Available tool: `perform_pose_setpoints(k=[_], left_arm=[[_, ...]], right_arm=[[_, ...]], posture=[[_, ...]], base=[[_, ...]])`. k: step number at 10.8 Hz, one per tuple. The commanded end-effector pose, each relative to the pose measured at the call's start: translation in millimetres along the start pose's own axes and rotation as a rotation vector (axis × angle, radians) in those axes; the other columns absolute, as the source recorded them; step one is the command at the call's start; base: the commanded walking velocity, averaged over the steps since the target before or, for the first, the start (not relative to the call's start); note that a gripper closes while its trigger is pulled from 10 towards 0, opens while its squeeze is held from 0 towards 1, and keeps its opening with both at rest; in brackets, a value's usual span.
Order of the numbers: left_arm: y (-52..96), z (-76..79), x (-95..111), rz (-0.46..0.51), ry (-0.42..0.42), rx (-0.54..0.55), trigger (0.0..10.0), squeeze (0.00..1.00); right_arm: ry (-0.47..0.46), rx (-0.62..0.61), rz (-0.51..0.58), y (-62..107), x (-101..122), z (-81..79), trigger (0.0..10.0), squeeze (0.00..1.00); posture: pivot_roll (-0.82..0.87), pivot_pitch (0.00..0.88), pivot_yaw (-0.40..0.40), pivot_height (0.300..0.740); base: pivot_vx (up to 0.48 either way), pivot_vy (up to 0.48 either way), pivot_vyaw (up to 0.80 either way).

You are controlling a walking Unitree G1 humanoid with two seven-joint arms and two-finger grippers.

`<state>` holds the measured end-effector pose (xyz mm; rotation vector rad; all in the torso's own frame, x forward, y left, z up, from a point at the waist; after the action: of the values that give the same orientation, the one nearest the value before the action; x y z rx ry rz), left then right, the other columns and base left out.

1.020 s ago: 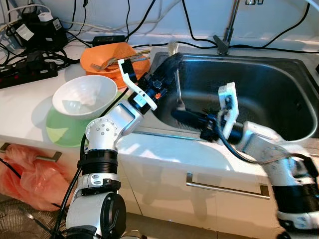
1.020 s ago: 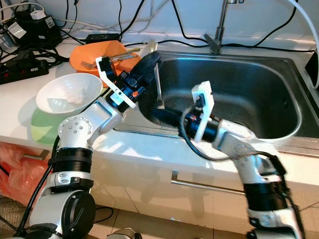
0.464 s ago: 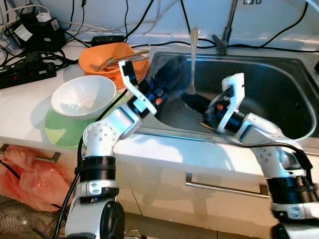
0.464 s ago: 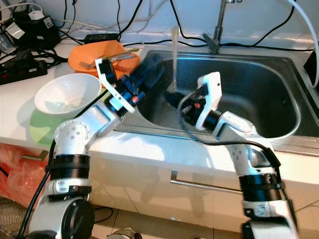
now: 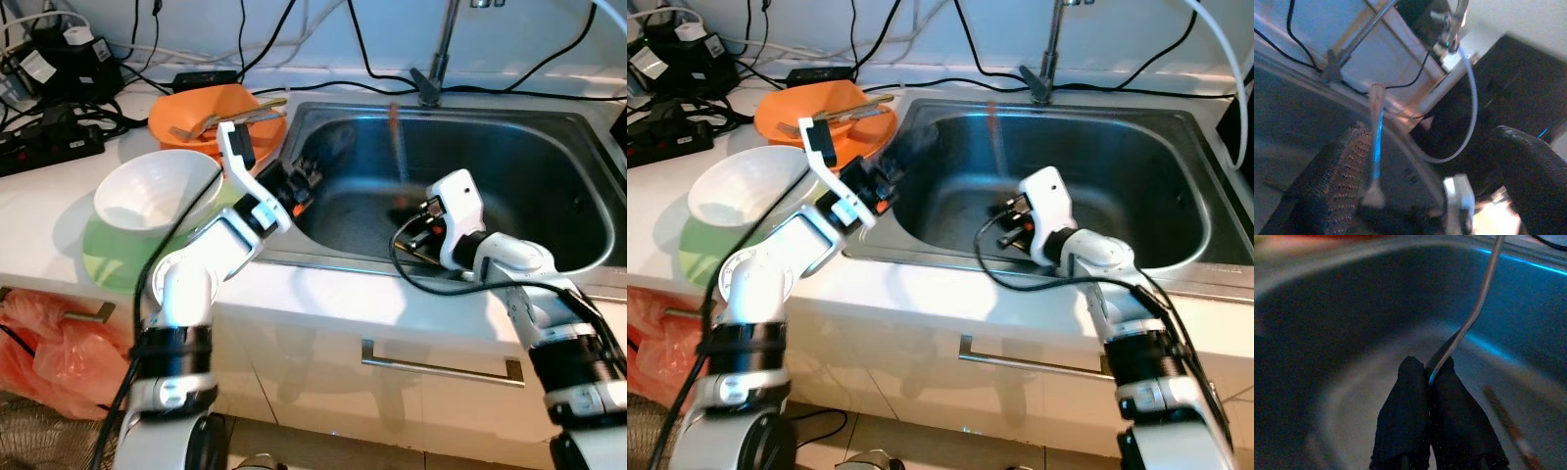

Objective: Kitchen organization

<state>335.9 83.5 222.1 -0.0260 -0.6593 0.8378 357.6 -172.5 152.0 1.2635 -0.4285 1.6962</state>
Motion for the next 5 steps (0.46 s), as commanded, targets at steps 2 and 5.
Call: perform_pose_setpoints(k=[2,5], left_arm=[[8.0,1.0,1,-0.031,-0.139,0.047,10.0,1.00],[18.2,0.9,-8,-0.225,-0.349,0.053,10.0,1.00]], right_arm=[[0.111,-0.060,-0.040,-2.1,-3,14.3,0.0,0.00],[0.146,-0.059,-0.080,-1.1,-11,23.5,0.0,0.00]], posture=[[0.15,0.039,0.071,0.740],[0.15,0.037,0.071,0.740]], base=[[0.000,0.000,0.00],[0.000,0.000,0.00]])
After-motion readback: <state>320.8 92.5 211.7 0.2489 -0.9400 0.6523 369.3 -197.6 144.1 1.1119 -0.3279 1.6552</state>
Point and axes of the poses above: a point about 5 cm out from each wrist's last joint towards the gripper, its own y axis pointing back from the gripper into the wrist, its own x axis along the axis of the wrist's last joint, z = x × y, the point moved 1 cm from there along -y, pointing out of the wrist towards the gripper, and after that the axes turned 15 degrees about y, right-handed, at the moved point
